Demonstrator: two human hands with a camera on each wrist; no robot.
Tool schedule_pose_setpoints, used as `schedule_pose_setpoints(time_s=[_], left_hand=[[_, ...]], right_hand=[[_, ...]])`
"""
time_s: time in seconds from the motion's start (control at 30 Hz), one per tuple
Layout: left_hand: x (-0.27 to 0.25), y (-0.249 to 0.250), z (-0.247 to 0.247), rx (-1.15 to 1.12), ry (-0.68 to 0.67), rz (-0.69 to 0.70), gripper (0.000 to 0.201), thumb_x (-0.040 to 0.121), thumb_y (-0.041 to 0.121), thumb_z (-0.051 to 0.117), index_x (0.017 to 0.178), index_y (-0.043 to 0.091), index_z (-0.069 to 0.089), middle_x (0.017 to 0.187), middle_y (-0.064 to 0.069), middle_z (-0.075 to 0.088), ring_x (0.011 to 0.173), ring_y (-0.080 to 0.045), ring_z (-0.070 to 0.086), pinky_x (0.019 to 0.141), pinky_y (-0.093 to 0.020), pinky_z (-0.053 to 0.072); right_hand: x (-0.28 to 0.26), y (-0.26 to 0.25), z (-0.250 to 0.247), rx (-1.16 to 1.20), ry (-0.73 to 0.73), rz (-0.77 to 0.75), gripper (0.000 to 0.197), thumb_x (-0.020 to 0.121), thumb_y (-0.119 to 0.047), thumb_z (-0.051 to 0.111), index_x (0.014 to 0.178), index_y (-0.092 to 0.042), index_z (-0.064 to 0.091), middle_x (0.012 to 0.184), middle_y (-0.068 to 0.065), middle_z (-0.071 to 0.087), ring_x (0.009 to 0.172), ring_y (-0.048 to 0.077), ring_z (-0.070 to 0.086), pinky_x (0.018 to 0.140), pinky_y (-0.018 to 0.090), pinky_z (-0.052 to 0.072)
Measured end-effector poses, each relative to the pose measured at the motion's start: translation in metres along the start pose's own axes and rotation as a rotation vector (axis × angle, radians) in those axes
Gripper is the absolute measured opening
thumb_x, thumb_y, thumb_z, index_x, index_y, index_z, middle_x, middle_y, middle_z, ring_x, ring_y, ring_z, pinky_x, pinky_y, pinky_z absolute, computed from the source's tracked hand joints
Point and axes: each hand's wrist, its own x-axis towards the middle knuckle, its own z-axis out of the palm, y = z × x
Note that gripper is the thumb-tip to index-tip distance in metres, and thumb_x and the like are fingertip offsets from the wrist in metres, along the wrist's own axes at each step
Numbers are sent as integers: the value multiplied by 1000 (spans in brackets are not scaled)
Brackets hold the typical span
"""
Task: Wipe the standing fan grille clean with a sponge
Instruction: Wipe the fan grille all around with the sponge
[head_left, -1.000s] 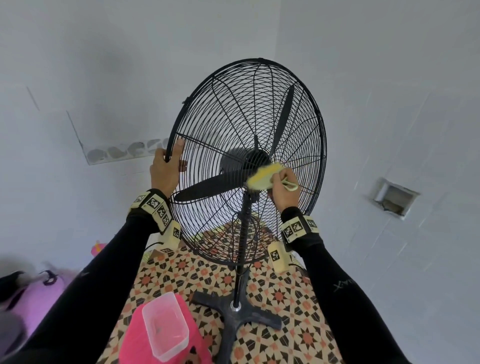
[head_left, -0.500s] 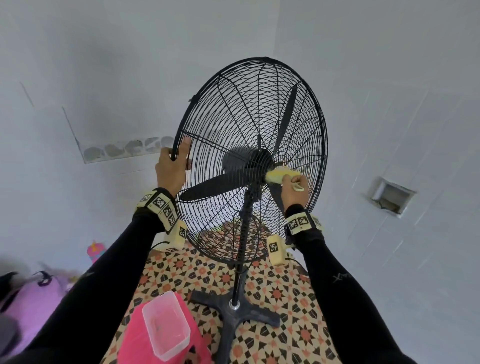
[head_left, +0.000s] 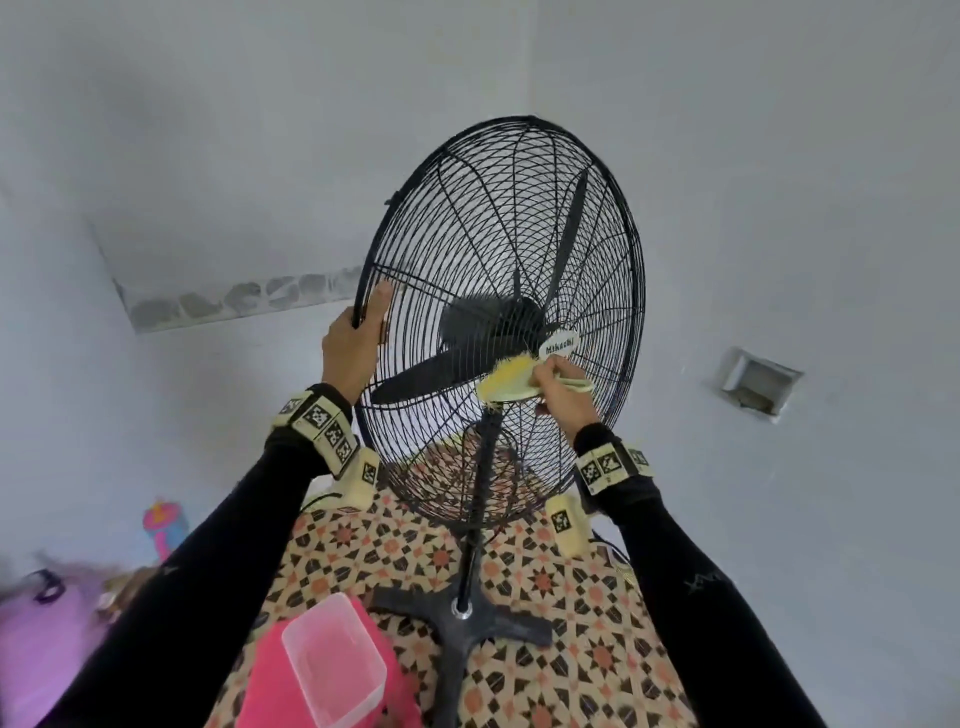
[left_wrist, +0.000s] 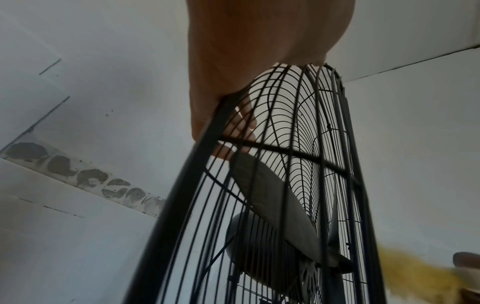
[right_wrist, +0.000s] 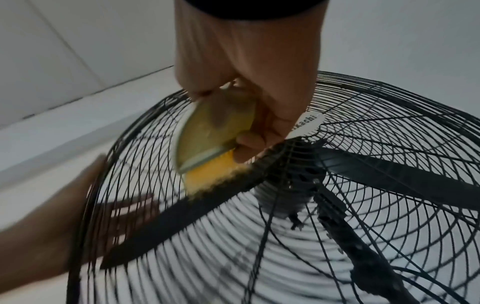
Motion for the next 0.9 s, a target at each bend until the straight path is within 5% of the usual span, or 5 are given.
schedule_pose_setpoints(time_s=[0.2, 0.37, 0.57, 0.77, 0.9], left_hand=[[-2, -14, 0, -73, -96, 9, 80, 89, 87, 40, 142, 27, 53, 127, 10, 60, 110, -16, 60, 97, -29, 45], [-12, -30, -6, -145, -116, -85, 99, 82, 96, 38, 150, 24, 52, 140, 5, 60, 127, -19, 56, 117, -41, 36], [-13, -82, 2, -249, -146, -184, 113, 71, 105, 31, 148, 26, 55, 142, -1, 64, 133, -25, 58, 120, -54, 38], [-34, -63, 1, -282, -74, -185, 107, 82, 97, 25, 147, 18, 55, 139, -6, 65, 130, -26, 59, 119, -49, 38], [-43, -50, 4, -301, -112, -181, 92, 91, 87, 26, 140, 16, 56, 128, -6, 70, 117, -24, 66, 115, -51, 42]], right_hand=[[0, -5, 6, 209, 393, 112, 6, 96, -18, 61, 90, -16, 59, 112, 16, 71, 93, 33, 73, 52, 23, 53], [-23, -10, 22, -1, 42, 40, 22, 97, -11, 55, 76, -17, 54, 108, 4, 65, 92, 30, 64, 66, 32, 51], [-28, -17, 31, 123, 401, 98, 15, 90, -19, 64, 81, -18, 53, 99, 8, 72, 79, 17, 71, 69, 36, 61], [-59, -21, 60, 11, 96, -62, 25, 94, -4, 55, 71, -12, 49, 73, 0, 57, 60, 9, 52, 54, 22, 45], [-48, -24, 43, 203, 450, 63, 16, 97, -14, 60, 81, -12, 55, 91, 6, 72, 60, 6, 64, 47, 18, 47]])
